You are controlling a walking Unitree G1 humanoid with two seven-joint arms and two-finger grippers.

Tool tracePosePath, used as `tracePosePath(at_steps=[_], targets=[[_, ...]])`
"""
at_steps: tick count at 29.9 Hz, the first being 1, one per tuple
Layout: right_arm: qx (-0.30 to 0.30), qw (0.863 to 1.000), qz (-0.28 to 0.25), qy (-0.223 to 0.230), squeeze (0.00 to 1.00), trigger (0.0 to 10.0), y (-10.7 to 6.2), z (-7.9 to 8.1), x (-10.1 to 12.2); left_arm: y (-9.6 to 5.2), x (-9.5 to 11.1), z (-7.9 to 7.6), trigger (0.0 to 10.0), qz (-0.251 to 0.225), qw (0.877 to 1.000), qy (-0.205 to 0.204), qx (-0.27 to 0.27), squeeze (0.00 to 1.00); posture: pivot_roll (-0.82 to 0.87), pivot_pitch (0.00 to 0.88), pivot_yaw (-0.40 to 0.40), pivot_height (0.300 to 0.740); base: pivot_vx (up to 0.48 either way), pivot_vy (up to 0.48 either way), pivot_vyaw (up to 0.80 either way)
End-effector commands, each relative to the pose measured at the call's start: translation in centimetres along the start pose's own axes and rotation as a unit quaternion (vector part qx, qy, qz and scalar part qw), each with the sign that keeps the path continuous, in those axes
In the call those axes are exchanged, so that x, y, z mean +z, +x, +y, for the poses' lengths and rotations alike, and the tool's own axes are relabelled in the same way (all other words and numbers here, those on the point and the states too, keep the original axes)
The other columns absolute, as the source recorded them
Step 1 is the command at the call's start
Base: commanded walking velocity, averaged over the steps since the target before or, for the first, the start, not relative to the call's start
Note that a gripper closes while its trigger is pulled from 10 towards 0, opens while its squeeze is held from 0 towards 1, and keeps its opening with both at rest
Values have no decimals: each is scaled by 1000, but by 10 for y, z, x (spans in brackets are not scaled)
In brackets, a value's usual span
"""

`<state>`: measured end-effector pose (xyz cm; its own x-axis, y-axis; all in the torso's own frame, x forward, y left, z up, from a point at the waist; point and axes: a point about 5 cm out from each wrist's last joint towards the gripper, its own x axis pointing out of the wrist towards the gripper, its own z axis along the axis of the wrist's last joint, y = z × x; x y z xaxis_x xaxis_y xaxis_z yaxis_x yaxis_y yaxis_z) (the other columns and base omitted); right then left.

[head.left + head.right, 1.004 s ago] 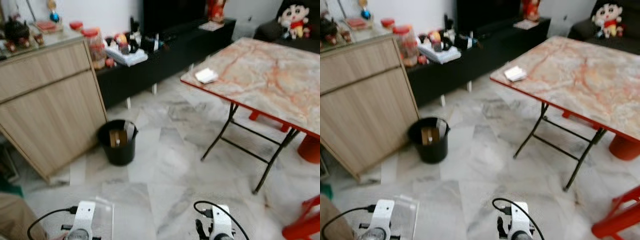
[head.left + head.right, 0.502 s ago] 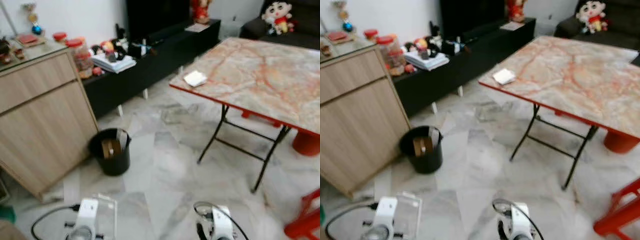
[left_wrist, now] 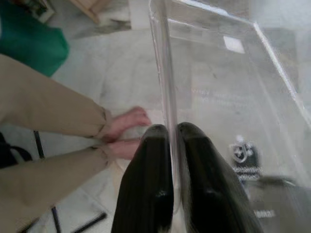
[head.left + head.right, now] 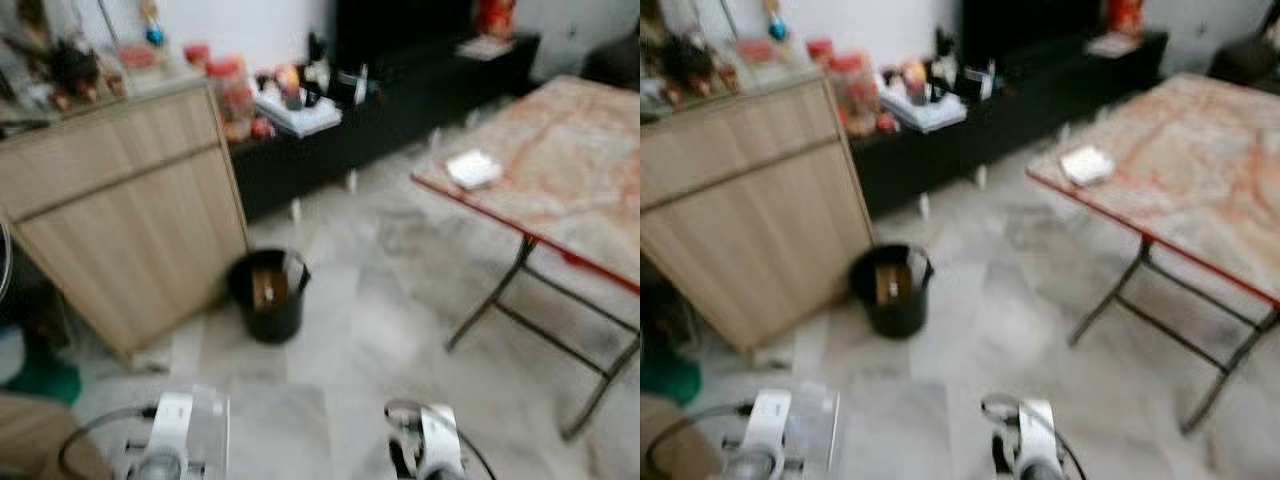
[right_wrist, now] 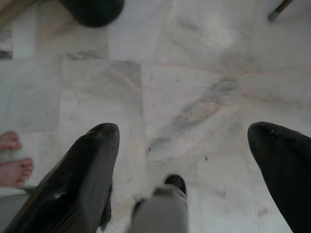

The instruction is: Picking trash to rubbish bin

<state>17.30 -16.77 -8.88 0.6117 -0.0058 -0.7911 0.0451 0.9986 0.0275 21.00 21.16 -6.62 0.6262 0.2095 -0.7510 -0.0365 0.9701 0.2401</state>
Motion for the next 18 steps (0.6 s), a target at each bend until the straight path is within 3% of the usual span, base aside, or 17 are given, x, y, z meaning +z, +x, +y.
tracePosePath(at_steps=[1, 11, 15, 18], targets=[[-2, 1000, -5, 10, 0, 10000, 1, 1, 5, 0, -2, 9, 10000, 4, 1000, 3, 12, 0, -73, 34, 17, 740, 322, 0, 0], [-1, 1000, -2, -12, 0, 10000, 1, 1, 3, 0, -2, 9, 10000, 4, 1000, 0, 14, 0, -73, 35, 13, 740, 322, 0, 0], [-9, 999, 11, -50, 0, 10000, 1, 0, 1, 0, -1, 9, 10000, 4, 1000, -1, 14, 0, -74, 30, 13, 740, 322, 0, 711], [-7, 999, 11, -48, 0, 10000, 1, 0, 1, 0, -1, 9, 10000, 4, 1000, -1, 14, 0, -74, 30, 13, 740, 322, 0, 775]])
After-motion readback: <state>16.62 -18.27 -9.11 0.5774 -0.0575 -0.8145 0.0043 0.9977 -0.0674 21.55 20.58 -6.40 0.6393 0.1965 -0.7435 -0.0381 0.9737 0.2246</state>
